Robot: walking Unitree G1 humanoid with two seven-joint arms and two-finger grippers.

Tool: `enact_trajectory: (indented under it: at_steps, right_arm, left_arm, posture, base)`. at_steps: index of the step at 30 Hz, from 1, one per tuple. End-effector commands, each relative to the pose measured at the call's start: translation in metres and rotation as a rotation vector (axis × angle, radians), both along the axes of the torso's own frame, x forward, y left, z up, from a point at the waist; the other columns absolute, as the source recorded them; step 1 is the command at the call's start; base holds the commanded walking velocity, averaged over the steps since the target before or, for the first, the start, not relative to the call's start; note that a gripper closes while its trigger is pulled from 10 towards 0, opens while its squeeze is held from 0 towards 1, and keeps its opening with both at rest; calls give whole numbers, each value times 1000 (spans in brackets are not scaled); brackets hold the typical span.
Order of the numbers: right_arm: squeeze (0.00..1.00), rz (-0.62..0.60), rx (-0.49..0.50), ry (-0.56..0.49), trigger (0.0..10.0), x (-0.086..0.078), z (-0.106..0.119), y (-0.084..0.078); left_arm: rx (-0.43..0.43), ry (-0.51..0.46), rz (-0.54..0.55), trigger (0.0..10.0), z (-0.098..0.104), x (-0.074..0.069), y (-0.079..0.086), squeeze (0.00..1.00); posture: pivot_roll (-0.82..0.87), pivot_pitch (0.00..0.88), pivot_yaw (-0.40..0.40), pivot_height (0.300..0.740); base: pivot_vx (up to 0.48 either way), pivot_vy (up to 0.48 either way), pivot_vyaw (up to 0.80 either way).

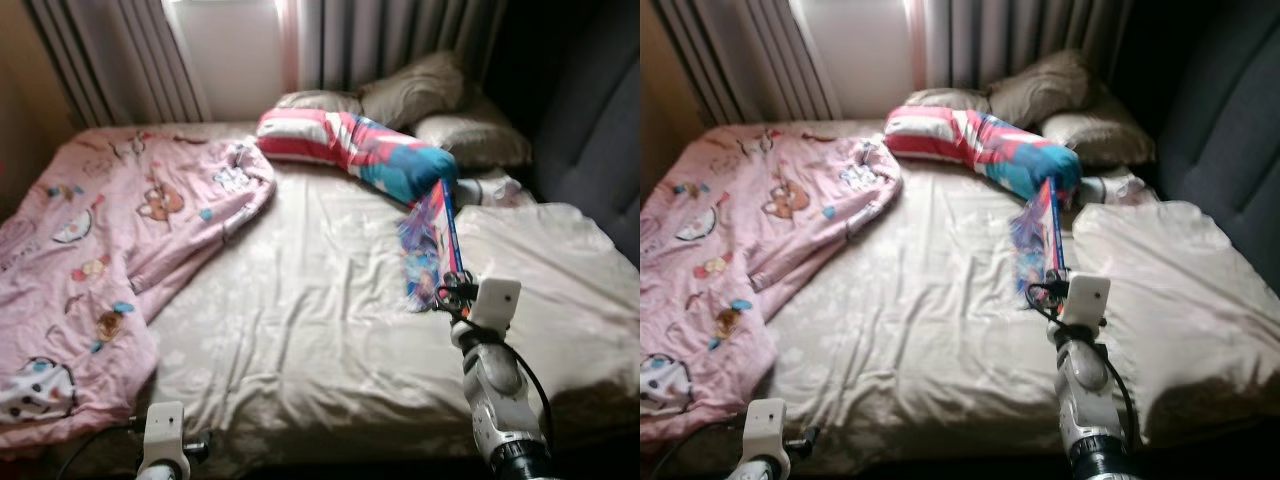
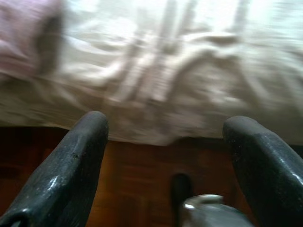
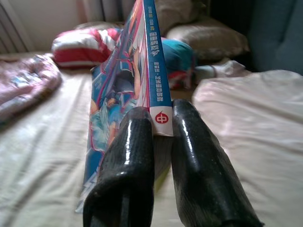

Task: Clean up the room

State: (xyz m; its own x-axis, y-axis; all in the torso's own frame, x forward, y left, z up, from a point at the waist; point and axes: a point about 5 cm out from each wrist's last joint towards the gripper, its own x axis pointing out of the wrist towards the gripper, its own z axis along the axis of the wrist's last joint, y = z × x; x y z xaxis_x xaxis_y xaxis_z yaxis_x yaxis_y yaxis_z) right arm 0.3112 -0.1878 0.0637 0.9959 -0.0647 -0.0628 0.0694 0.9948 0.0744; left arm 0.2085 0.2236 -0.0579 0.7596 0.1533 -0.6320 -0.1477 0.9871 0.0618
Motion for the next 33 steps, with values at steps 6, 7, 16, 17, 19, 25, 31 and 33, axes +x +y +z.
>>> enact_trajectory:
  at_steps: [6,7,16,17,19,25,31,33]
  right_arm:
    - [0,10,12,-66,10000,8,15,3]
    - [0,10,12,-66,10000,8,15,3]
    - [0,21,11,-61,10000,8,15,3]
    - [0,21,11,-61,10000,8,15,3]
    - [0,19,8,-56,10000,8,14,2]
    - [0,20,8,-53,10000,8,14,2]
    - [0,19,3,-41,10000,7,12,2]
    - [0,19,2,-38,10000,7,11,2]
  left_arm:
    - [-1,46,21,10000,-5,-10,8,0]
    - [-1,46,21,10000,-5,-10,8,0]
    - [-17,75,26,10000,-8,-15,8,0]
    - [-17,75,26,10000,-8,-15,8,0]
    - [-18,81,26,10000,-9,-16,7,0]
    - [-19,86,26,10000,-10,-17,7,0]
    - [-18,92,23,10000,-10,-18,9,0]
    - [-19,92,22,10000,-10,-18,9,0]
  posture:
    - [-24,0,4,720]
    - [-24,0,4,720]
    - [-26,0,2,720]
    - [-26,0,2,720]
    - [-26,0,2,720]
    - [-25,0,2,720]
    - [-25,0,2,720]
    - [-27,0,4,720]
  base:
    - [0,0,0]
    - [0,0,0]
    - [0,0,0]
    - [0,0,0]
    - [0,0,0]
    - [0,0,0]
    - [0,0,0]
    - [0,0,0]
